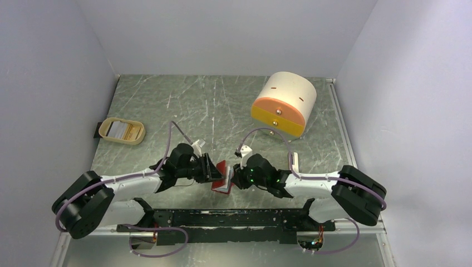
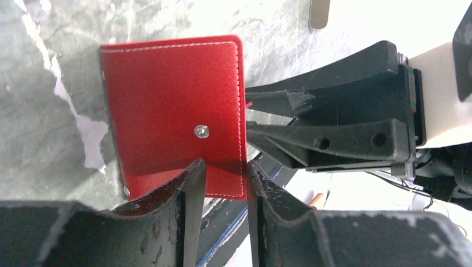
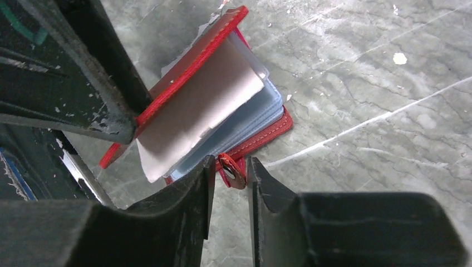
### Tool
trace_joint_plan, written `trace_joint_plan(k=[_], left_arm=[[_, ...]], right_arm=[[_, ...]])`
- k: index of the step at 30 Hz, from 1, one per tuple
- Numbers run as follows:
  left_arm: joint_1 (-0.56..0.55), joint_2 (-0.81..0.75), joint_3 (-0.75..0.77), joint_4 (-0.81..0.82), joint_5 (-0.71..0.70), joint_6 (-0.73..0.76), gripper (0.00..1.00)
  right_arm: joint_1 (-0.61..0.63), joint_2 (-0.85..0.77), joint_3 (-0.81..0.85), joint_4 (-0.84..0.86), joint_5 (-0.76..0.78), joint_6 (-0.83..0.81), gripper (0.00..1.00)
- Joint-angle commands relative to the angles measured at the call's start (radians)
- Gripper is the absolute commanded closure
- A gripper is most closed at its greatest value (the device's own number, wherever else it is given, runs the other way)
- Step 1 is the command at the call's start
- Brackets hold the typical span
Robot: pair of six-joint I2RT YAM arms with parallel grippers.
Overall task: Put the credit cards into the card holder
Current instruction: Close the card holder at the center of the board.
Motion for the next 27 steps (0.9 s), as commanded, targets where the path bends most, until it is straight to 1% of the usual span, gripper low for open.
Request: trace_joint_plan(k=[1, 3, 4, 7, 9, 10, 14, 15, 16, 20, 25, 27], left_arm=[[-0.003, 0.043, 0.072, -0.030, -0.027, 0.078, 0.58], [-0.005, 0.054, 0.081, -0.031, -0.025, 0.090, 0.48], [-0.005, 0.057, 0.077, -0.023, -0.022, 0.095, 0.46], [-0.003, 0.068, 0.078, 0.000, -0.004, 0.102, 0.45], [-0.004, 0.081, 0.081, 0.016, 0.011, 0.106, 0.44], [-0.004, 0.084, 0.080, 0.020, 0.017, 0.104, 0.45], [0.002, 0.091, 0.075, -0.003, -0.007, 0.103, 0.65], [0.005, 0.086, 0.077, -0.024, -0.019, 0.108, 0.69], [0.004, 0.082, 0.085, -0.049, -0.033, 0.115, 0.71], [0.006, 0.083, 0.127, -0.158, -0.094, 0.169, 0.71], [0.003, 0.142, 0.155, -0.176, -0.092, 0.242, 0.69], [-0.001, 0.154, 0.147, -0.167, -0.100, 0.260, 0.65]], right_arm=[[-0.010, -0.060, -0.009, -0.028, 0.029, 0.031, 0.67], [-0.011, -0.104, -0.009, -0.070, 0.040, 0.070, 0.64], [-0.011, -0.125, -0.006, -0.093, 0.055, 0.096, 0.63], [-0.013, -0.185, 0.022, -0.197, 0.115, 0.198, 0.62], [-0.013, -0.213, 0.048, -0.271, 0.142, 0.295, 0.63], [-0.014, -0.220, 0.061, -0.302, 0.158, 0.354, 0.63], [-0.012, -0.226, 0.117, -0.411, 0.211, 0.572, 0.63], [-0.013, -0.222, 0.130, -0.439, 0.220, 0.621, 0.63], [-0.012, -0.215, 0.146, -0.481, 0.244, 0.672, 0.63], [-0.012, -0.188, 0.191, -0.606, 0.269, 0.870, 0.62], [-0.013, -0.162, 0.174, -0.611, 0.234, 1.025, 0.62], [-0.011, -0.148, 0.171, -0.606, 0.230, 1.049, 0.62]])
